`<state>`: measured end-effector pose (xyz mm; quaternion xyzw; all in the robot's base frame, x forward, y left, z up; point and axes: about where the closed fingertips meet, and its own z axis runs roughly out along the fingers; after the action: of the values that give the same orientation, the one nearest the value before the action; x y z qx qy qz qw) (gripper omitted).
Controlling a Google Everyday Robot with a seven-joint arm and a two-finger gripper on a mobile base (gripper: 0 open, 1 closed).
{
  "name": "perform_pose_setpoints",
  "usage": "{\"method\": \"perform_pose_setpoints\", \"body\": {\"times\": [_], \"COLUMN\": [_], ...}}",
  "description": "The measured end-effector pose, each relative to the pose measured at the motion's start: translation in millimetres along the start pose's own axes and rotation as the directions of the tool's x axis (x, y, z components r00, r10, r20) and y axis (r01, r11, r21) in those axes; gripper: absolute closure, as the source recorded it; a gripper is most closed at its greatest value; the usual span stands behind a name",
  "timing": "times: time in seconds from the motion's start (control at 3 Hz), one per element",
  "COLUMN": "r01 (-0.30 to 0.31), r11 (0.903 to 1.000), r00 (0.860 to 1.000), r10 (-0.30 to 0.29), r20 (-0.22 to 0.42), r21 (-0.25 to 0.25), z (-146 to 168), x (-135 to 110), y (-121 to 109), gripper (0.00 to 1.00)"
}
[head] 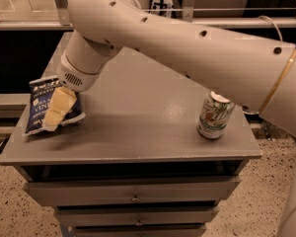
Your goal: Move blue chip bag near 7up can
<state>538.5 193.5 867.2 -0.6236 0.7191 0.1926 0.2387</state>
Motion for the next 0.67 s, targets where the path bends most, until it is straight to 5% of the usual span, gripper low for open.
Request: {"method": "perform_pose_setpoints", "body": {"times": [0.33, 0.67], "r01": [-0.039, -0.066], "r11": [0.9990, 0.9963], "r00": [0.999, 0.997], "r10": [0.039, 0.068], "r20": [-0.030, -0.043], "r21": [0.021, 0.055], "z": [8.9, 7.2], "x": [12.6, 21.9], "y": [-2.9, -12.1], "gripper": [0.00, 0.15]}}
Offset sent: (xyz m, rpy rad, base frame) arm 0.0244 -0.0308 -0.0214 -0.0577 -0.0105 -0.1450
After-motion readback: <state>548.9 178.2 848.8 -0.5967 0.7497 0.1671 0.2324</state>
